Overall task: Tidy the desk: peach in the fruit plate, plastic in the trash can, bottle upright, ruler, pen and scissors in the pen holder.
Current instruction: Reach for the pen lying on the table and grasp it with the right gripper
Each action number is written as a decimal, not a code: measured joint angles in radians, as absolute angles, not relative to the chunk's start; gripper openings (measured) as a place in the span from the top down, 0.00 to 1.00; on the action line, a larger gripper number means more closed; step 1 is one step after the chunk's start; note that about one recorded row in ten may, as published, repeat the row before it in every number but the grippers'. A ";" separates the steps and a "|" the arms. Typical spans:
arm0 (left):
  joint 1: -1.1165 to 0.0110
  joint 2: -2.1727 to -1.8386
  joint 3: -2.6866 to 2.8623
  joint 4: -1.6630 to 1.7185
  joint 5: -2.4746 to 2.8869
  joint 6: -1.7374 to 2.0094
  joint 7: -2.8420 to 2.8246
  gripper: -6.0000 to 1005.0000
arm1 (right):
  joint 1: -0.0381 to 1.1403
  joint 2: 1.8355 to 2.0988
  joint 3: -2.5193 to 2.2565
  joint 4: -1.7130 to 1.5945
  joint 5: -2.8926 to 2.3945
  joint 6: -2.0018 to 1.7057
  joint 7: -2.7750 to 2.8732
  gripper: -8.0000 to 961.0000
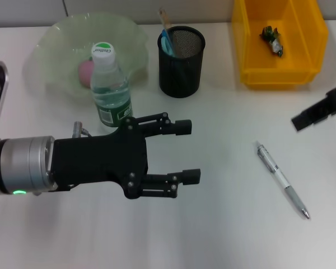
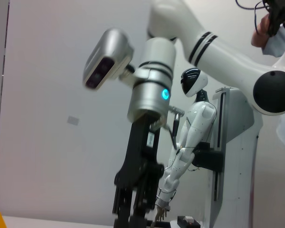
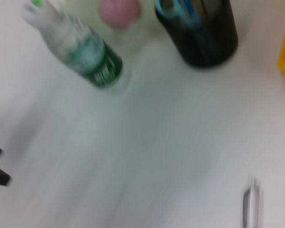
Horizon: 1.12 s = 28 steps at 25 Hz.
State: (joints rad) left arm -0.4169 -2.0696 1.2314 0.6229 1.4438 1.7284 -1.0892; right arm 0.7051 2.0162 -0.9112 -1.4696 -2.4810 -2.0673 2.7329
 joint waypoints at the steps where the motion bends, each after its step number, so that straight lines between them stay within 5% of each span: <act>1: -0.414 -2.069 1.233 0.623 1.444 1.731 -1.089 0.20 | 0.714 2.016 -0.921 -1.439 -2.498 -2.062 2.733 0.49; 28: -0.417 -2.075 1.246 0.610 1.445 1.739 -1.080 0.20 | 0.845 2.055 -1.097 -1.024 -2.742 -1.799 2.723 0.49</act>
State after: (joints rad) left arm -0.4166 -2.0752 1.2455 0.6105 1.4449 1.7390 -1.0799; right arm 0.8448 2.0554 -1.0973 -1.0241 -2.7420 -1.7991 2.7228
